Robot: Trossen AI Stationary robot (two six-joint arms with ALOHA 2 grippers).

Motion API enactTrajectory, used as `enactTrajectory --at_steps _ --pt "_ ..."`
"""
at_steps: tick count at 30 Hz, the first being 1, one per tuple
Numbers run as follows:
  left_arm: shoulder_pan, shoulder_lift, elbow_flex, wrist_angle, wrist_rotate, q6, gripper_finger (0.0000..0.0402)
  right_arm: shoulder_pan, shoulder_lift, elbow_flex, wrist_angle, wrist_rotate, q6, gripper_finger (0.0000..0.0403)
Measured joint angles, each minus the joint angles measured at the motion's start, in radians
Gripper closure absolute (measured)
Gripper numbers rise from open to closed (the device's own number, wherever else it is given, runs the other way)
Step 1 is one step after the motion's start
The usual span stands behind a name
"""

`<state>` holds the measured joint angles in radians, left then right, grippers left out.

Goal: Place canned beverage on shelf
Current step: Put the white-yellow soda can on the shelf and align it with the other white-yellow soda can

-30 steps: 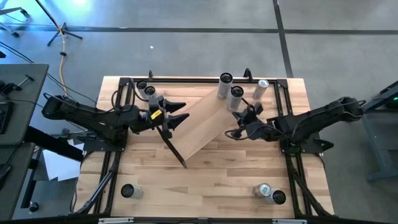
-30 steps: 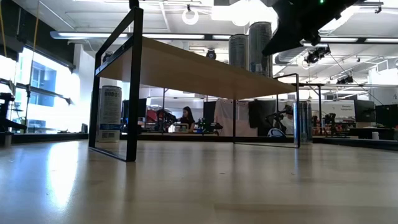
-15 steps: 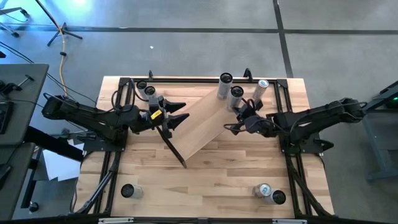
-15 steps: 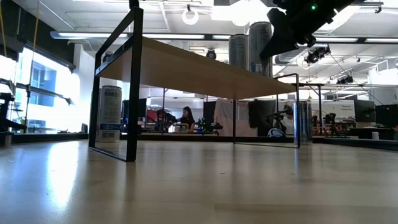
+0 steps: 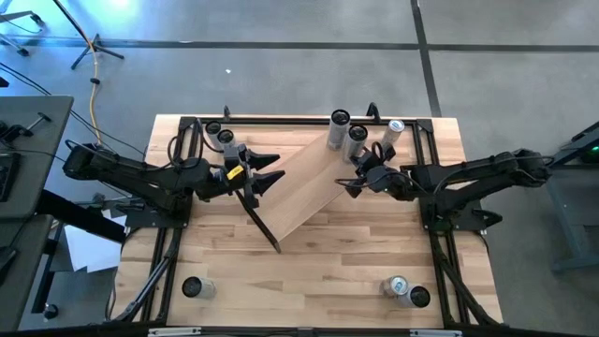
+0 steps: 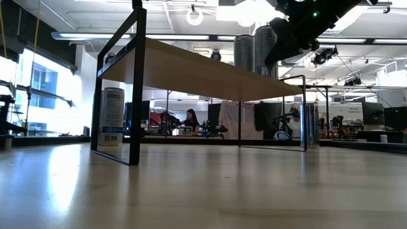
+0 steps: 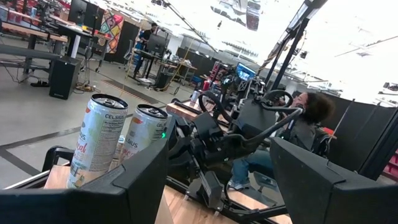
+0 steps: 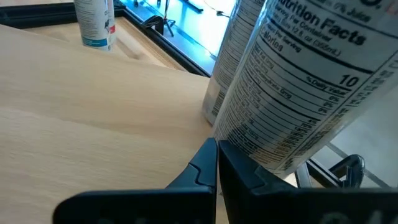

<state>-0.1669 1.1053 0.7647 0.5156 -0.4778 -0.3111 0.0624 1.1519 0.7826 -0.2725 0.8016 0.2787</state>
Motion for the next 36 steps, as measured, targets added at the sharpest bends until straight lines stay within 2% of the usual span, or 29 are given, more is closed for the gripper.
enactTrajectory --at_steps 8,11,16,19,22,26,36 --pt "0.0 0.0 0.0 -0.003 0.0 0.0 0.0151 -0.017 0.0 0.0 0.02 -0.003 -0.022 0.0403" --pt "0.0 0.0 0.0 -0.003 0.0 0.0 0.0151 -0.009 -0.001 0.0 0.035 -0.035 -0.028 0.0403" --pt "0.0 0.0 0.0 -0.003 0.0 0.0 0.0151 0.038 -0.002 0.0 -0.039 -0.071 0.024 0.0403" --pt "0.0 0.0 0.0 -0.003 0.0 0.0 0.0151 0.059 -0.006 0.0 -0.111 -0.058 0.071 0.0403" --pt "0.0 0.0 0.0 -0.003 0.0 0.0 0.0151 0.065 -0.02 0.0 -0.161 0.002 0.118 0.0403" --pt "0.0 0.0 0.0 -0.003 0.0 0.0 0.0151 0.046 -0.04 0.0 -0.165 0.06 0.12 0.0403" --pt "0.0 0.0 0.0 -0.003 0.0 0.0 0.0151 -0.001 -0.053 0.0 -0.133 0.026 0.092 0.0403"
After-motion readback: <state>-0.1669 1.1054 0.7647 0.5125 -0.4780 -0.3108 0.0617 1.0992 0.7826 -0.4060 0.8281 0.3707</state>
